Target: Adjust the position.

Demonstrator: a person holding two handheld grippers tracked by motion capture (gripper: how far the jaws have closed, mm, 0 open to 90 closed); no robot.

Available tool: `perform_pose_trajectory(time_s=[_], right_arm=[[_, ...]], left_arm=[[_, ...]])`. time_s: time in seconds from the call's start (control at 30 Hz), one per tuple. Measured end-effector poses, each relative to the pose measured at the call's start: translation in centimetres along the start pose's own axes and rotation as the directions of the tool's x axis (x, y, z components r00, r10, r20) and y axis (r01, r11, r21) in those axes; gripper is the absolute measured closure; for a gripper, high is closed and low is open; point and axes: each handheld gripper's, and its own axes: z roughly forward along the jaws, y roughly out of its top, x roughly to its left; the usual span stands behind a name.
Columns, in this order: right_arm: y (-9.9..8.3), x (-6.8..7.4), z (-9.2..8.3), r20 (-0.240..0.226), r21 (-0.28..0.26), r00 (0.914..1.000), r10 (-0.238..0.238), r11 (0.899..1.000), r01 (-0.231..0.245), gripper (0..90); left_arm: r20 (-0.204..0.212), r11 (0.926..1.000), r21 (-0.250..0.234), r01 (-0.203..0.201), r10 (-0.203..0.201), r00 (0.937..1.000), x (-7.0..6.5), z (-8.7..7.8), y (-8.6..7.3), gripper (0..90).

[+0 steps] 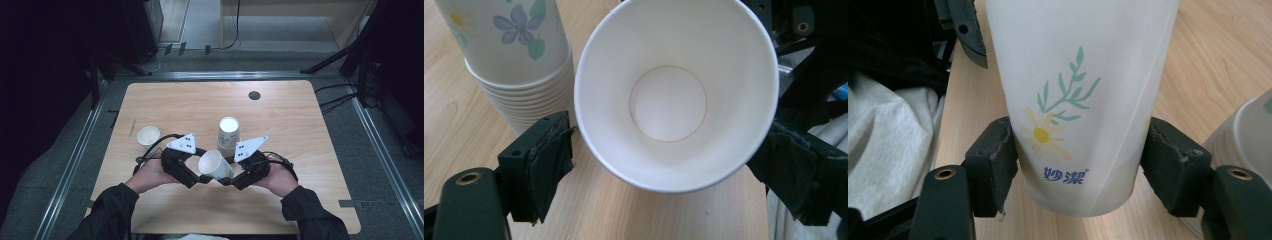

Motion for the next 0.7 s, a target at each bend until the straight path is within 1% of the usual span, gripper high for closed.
perform_pose_trajectory(time_s=[0.13, 0.2, 0.3, 0.33, 0.43, 0.47, 0.5, 0.57, 0.63, 0.67, 0.7], right_arm=[[0.3, -0.2, -0.1, -0.015, -0.024, 0.9999, -0.006, 1.000, 0.006, 34.2], [0.5, -0.2, 0.1, -0.026, -0.033, 0.9996, -0.012, 0.999, 0.011, 34.2], [0.8, -0.2, 0.3, -0.046, -0.039, 0.9988, -0.017, 0.999, 0.015, 34.1], [0.9, -0.2, 0.4, -0.052, -0.045, 0.9985, -0.019, 0.999, 0.017, 34.2], [1.1, -0.1, 0.7, -0.081, -0.054, 0.9966, -0.016, 0.998, 0.012, 34.2], [1.2, -0.1, 0.8, -0.086, -0.057, 0.9962, -0.018, 0.998, 0.014, 34.1], [1.2, 0.0, 0.9, -0.087, -0.057, 0.9960, -0.019, 0.998, 0.014, 34.2], [1.3, 0.0, 1.0, -0.100, -0.065, 0.9948, -0.019, 0.998, 0.012, 34.2], [1.4, 0.0, 1.0, -0.106, -0.071, 0.9942, -0.016, 0.997, 0.008, 34.2], [1.4, 0.1, 0.9, -0.107, -0.071, 0.9942, -0.014, 0.997, 0.007, 34.2], [1.4, 0.1, 0.9, -0.111, -0.069, 0.9938, -0.013, 0.998, 0.006, 34.2]], left_arm=[[0.000, 0.9976, -0.065, 0.027, -0.027, 0.9996, -0.2, -0.6, -0.2, 13.0], [0.009, 0.9949, -0.091, 0.043, -0.043, 0.9990, -0.3, -0.8, -0.3, 13.1], [0.010, 0.9937, -0.101, 0.048, -0.047, 0.9989, -0.5, -0.8, -0.4, 13.4], [0.002, 0.9928, -0.111, 0.045, -0.045, 0.9990, -0.6, -0.8, -0.4, 13.4], [0.011, 0.9874, -0.146, 0.059, -0.058, 0.9982, -0.8, -0.9, -0.5, 13.8], [0.020, 0.9858, -0.153, 0.068, -0.066, 0.9976, -0.8, -0.9, -0.4, 14.1], [0.019, 0.9834, -0.166, 0.072, -0.070, 0.9974, -0.8, -0.8, -0.4, 14.1], [0.027, 0.9822, -0.172, 0.077, -0.073, 0.9969, -0.9, -0.8, -0.4, 15.5], [0.024, 0.9828, -0.172, 0.068, -0.065, 0.9976, -0.9, -0.7, -0.4, 16.6], [0.028, 0.9832, -0.170, 0.066, -0.062, 0.9977, -0.9, -0.7, -0.4, 19.1], [0.031, 0.9824, -0.173, 0.069, -0.064, 0.9975, -0.9, -0.6, -0.4, 19.4]])
